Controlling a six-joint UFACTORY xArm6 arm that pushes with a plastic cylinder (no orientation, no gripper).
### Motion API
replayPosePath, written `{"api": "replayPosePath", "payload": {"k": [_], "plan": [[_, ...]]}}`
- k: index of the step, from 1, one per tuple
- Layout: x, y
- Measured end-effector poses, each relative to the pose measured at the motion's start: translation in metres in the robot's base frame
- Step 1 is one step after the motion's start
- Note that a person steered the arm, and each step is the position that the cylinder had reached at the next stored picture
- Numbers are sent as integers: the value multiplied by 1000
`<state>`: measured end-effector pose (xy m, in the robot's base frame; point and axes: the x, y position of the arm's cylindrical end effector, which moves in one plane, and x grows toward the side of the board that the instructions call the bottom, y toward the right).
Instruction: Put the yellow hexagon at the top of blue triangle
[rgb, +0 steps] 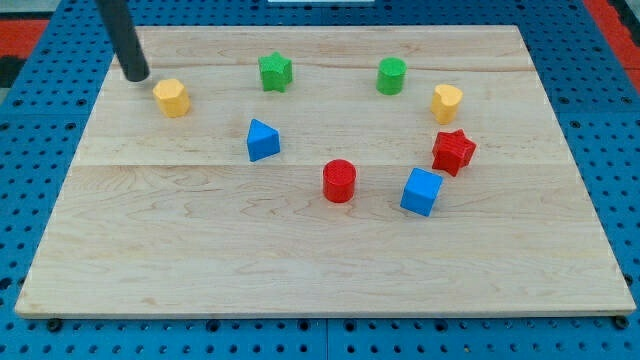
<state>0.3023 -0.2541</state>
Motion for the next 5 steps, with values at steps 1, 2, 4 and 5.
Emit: {"api": "replayPosePath", "payload": {"k": [1,2,4,5], "plan": [[32,-5],[35,36],[35,131],[14,113]]}}
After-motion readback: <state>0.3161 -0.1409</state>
